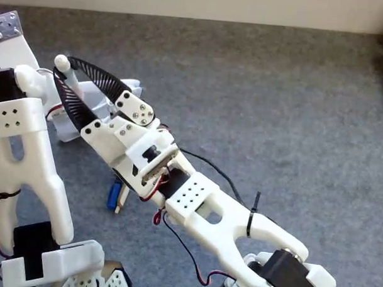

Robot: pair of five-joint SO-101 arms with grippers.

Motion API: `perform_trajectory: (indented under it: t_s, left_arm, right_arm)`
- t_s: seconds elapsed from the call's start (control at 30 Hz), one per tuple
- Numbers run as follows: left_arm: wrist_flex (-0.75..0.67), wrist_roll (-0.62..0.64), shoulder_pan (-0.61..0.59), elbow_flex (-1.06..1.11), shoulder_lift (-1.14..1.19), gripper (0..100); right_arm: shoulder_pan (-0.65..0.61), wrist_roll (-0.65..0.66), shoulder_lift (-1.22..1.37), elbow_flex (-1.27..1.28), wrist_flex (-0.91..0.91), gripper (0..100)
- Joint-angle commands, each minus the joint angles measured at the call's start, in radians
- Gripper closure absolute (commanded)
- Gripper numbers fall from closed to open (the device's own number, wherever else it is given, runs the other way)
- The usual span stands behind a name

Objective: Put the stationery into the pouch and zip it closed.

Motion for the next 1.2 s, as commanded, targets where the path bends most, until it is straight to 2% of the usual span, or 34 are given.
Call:
perform_trajectory:
  t_s: [0.0, 0.1, 0.27, 0.4, 0.53, 0.6, 0.67, 1.03, 1.17]
  left_arm:
    - [0.005, 0.003, -0.013, -0.004, -0.001, 92]
    - [0.003, 0.003, -0.033, -0.004, 0.001, 92]
    - [0.003, 0.003, -0.039, -0.004, 0.001, 92]
    - [0.003, 0.003, -0.039, -0.004, 0.001, 92]
    - [0.003, 0.003, -0.039, -0.004, 0.002, 92]
    - [0.003, 0.003, -0.039, -0.004, 0.002, 92]
    - [0.003, 0.003, -0.039, -0.004, 0.002, 92]
    - [0.003, 0.006, -0.047, -0.004, -0.005, 92]
    - [0.003, 0.008, -0.119, -0.013, -0.007, 92]
  right_arm:
    - [0.019, 0.178, -0.071, -0.016, 0.004, 99.4]
    - [0.013, 0.287, -0.14, 0.076, 0.134, 99.4]
    - [-0.005, 0.29, -0.231, 0.107, 0.394, 99.2]
    - [-0.007, 0.288, -0.265, 0.104, 0.426, 98.7]
    - [-0.008, 0.279, -0.275, 0.11, 0.461, 89.2]
    - [-0.007, 0.216, -0.28, 0.107, 0.483, 85.6]
    - [-0.002, 0.164, -0.28, 0.104, 0.495, 85.2]
    - [-0.053, 0.193, -0.418, 0.113, 0.498, 85.3]
    - [-0.102, 0.19, -0.447, 0.107, 0.667, 85.3]
